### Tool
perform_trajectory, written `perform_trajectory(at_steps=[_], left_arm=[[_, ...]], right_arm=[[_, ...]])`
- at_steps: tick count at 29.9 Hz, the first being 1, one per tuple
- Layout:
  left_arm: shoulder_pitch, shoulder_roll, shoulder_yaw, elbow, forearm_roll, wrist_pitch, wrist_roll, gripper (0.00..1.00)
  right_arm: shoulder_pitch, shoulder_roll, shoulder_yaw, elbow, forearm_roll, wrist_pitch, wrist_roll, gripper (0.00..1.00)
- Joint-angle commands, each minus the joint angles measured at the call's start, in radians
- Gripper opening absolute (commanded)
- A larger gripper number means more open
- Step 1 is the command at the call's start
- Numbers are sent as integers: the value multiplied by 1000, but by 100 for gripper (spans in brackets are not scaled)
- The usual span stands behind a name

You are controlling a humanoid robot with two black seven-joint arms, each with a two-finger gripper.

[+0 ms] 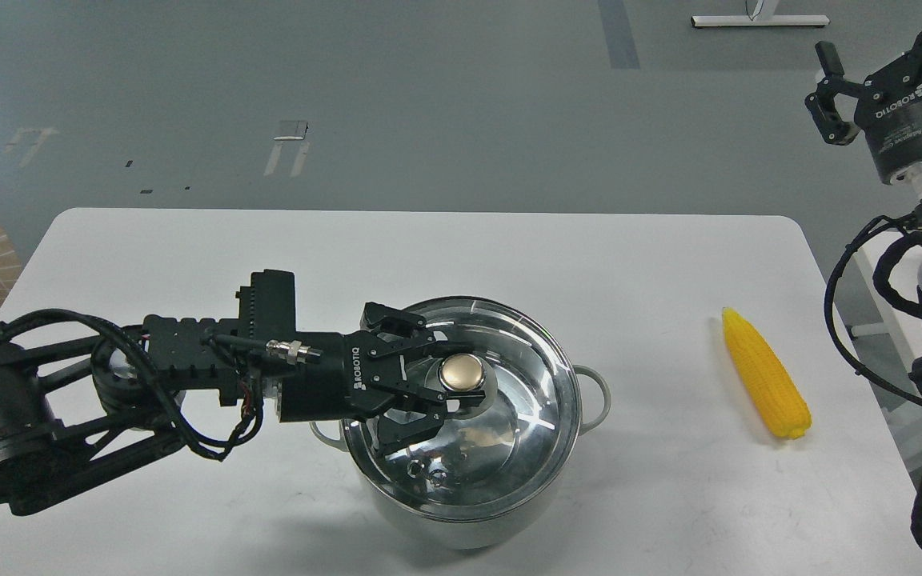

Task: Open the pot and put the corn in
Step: 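Reach the left gripper to the pot lid's brass knob and grasp it, then lift the glass lid off the pot with the left gripper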

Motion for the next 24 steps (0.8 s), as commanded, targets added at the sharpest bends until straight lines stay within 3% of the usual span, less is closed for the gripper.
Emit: perform_trajectory(at_steps=[1, 8, 14, 18, 22, 24], left_arm=[[-8, 10, -29, -40, 0, -1, 1, 29], [-16, 38, -166, -46, -161, -15, 1, 29], [-5, 239, -258, -5, -279, -27, 1, 29], [70, 369, -244, 122, -332, -4, 1, 29], [122, 386, -243, 235, -333, 67, 1, 29], [152, 386, -243, 358, -333, 87, 1, 29]], right_arm=[[0, -1, 0, -3, 0, 0, 0, 100], [0, -1, 0, -3, 0, 0, 0, 100], [0, -8, 0, -3, 0, 0, 0, 100], [-2, -8, 0, -1, 0, 0, 0, 100], [-5, -2, 0, 2, 2, 0, 0, 100], [-5, -2, 0, 2, 2, 0, 0, 100]])
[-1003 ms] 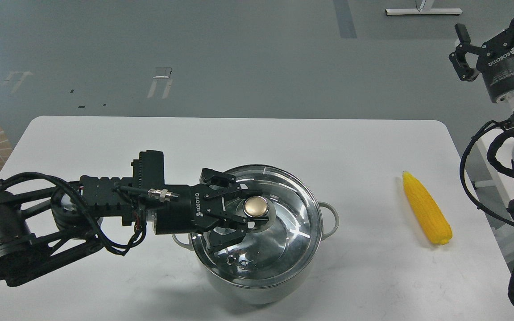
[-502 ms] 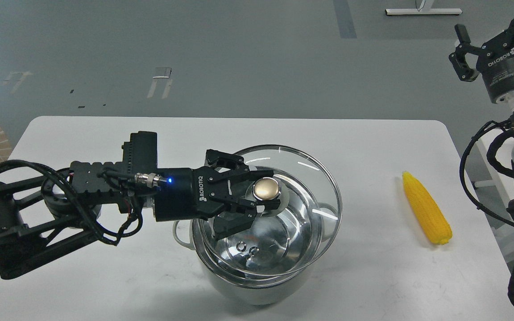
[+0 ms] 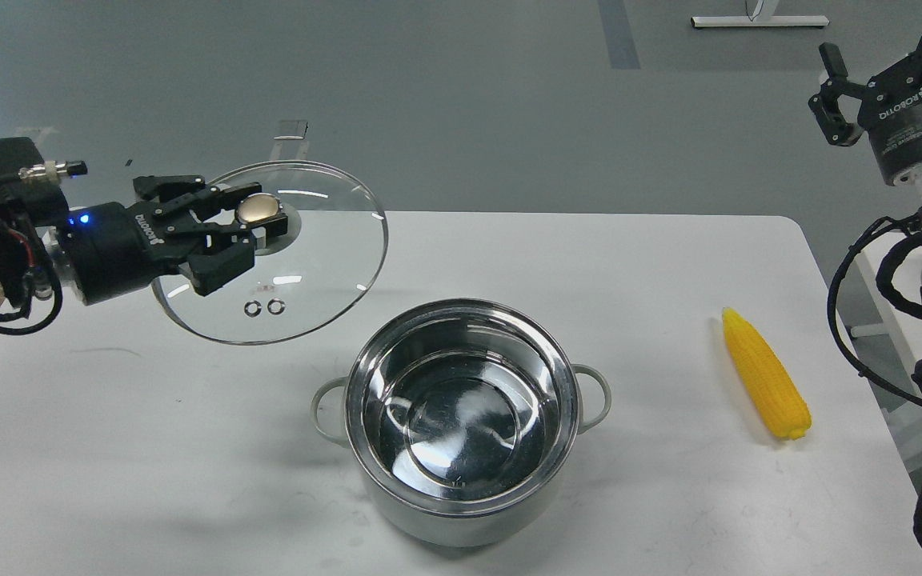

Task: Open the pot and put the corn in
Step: 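Lift the glass lid off the pot with the left gripper, then lower the lid onto the table beside the pot and release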

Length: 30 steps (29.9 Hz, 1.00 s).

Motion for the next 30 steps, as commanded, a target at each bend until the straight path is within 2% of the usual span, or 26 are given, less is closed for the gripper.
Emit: perform_trajectory(at_steps=[1, 5, 11, 16, 19, 22, 26, 30], left_arm=[[48, 6, 1, 179, -1, 35, 0, 29], [110, -7, 3, 321, -16, 62, 0, 29], [235, -17, 3, 349, -47, 128, 0, 29], [259, -114, 3, 438, -49, 147, 0, 29], [298, -138, 1, 507, -52, 191, 0, 29], [317, -151, 3, 516, -84, 236, 0, 30], [340, -154, 13, 516, -95, 245, 0, 38], [349, -155, 23, 516, -98, 280, 0, 37]], right_arm=[[-1, 1, 0, 2, 0, 0, 0, 100], [-1, 0, 0, 2, 0, 0, 0, 100], [-9, 1, 0, 5, 0, 0, 0, 100], [-16, 1, -2, 11, 0, 0, 0, 100], [-16, 1, -2, 11, 0, 0, 0, 100], [-16, 1, -3, 12, 0, 0, 0, 100], [-22, 9, -3, 14, 0, 0, 2, 100], [-24, 12, -3, 14, 0, 0, 2, 100]])
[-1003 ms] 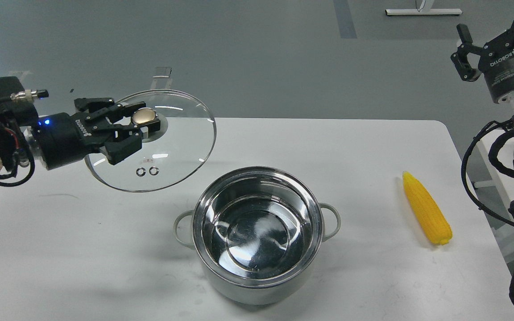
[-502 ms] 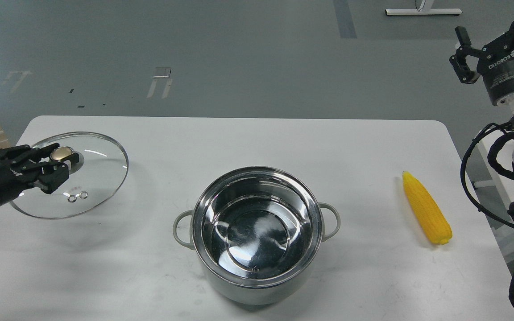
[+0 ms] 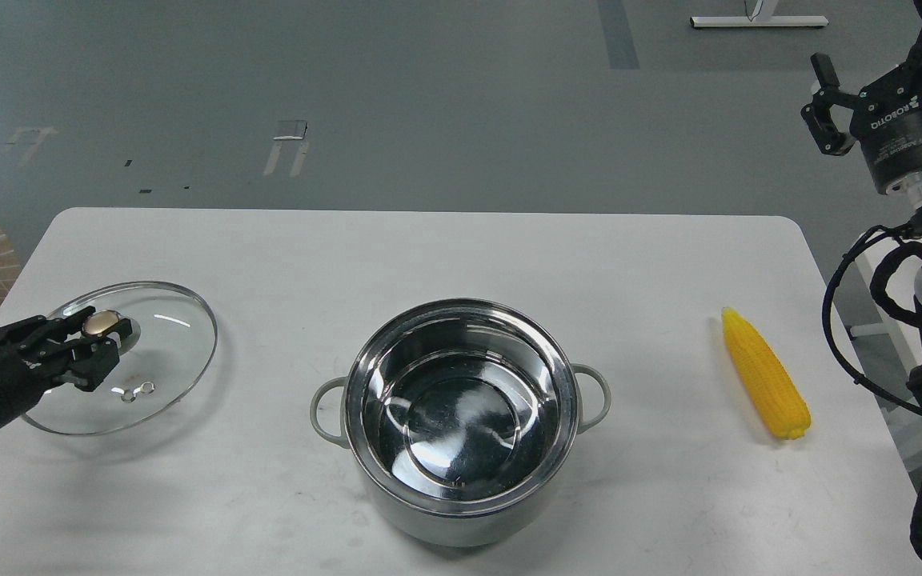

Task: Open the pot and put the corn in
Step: 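Lower the lid onto the table beside the pot and release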

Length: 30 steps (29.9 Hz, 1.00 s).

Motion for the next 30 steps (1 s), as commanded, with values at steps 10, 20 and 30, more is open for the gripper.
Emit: perform_trajectory(at_steps=[10, 20, 30], left_arm=[[39, -29, 42, 0, -6, 92, 0, 56], [41, -35, 48, 0, -48, 123, 0, 79], [-247, -41, 24, -17, -439, 81, 0, 94]], right_arm=[[-20, 0, 1, 2, 0, 0, 0, 100], [-32, -1, 1, 0, 0, 0, 0, 100], [-77, -179, -123, 54, -26, 0, 0, 100]])
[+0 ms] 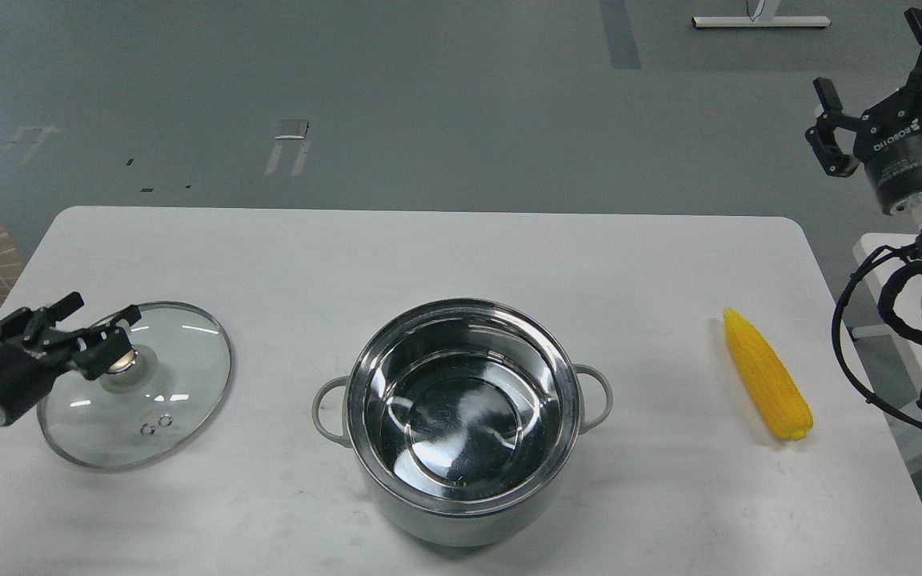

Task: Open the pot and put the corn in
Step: 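Lower the lid onto the table beside the pot and release, then reach the right gripper to the yellow corn cob and grasp it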

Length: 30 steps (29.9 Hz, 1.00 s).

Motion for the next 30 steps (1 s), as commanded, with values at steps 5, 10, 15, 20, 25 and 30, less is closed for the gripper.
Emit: perform_trajectory(at_steps=[5, 10, 15, 20, 25, 30], left_arm=[[-374, -57, -4, -12, -626, -344, 0, 94], [-503, -69, -4, -12, -1042, -502, 0, 94], [-529, -106, -65, 1, -1180, -663, 0, 96], [-523, -181, -208, 47, -1178, -694, 0, 96], [-531, -296, -214, 66, -1180, -682, 0, 98], [-523, -314, -213, 64, -1180, -692, 0, 98]], right_arm=[[-13, -255, -242, 176, -126, 0, 8, 100], [-36, -331, -245, 259, -361, 0, 11, 100], [-110, -370, -253, 345, -593, 0, 11, 100], [-234, -370, -263, 475, -978, -38, 11, 100], [-294, -349, -378, 492, -1330, -96, 0, 100], [-334, -312, -424, 448, -1480, -209, -14, 100]])
